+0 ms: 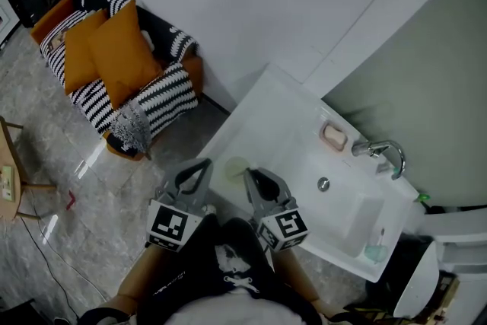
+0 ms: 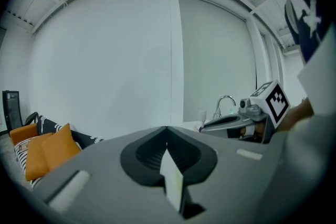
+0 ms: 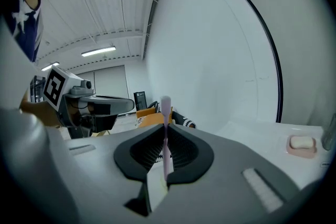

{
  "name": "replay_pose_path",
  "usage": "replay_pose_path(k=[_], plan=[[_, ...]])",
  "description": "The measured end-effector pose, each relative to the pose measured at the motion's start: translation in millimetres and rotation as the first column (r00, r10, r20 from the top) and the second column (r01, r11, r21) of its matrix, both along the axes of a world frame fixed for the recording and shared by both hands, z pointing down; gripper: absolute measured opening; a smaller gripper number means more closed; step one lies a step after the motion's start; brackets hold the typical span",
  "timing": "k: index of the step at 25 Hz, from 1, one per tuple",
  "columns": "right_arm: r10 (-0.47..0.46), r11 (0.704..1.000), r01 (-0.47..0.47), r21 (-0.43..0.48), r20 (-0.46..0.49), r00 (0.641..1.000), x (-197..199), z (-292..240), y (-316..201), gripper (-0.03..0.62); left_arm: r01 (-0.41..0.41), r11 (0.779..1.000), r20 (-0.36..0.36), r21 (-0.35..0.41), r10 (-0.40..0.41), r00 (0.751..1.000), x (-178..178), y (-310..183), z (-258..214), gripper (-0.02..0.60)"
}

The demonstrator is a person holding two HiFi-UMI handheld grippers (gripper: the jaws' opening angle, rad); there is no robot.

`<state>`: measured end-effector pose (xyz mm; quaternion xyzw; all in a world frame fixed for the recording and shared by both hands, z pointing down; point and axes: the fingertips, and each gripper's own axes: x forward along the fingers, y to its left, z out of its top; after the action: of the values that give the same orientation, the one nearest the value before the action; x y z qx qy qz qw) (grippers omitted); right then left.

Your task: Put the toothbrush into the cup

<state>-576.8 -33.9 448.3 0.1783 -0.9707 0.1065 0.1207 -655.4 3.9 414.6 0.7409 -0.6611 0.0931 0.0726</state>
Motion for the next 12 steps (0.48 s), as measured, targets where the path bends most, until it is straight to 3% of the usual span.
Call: replay_pose_path(k=[12], plan=[[-0.024,0.999,0.023,-0.040,-0.044,0.999,-3.0,26.6,2.7,0.025,0.008,1.000,-0.004,-0.017,-0.008,1.000,-3.5,0.0,8.3,0.000]])
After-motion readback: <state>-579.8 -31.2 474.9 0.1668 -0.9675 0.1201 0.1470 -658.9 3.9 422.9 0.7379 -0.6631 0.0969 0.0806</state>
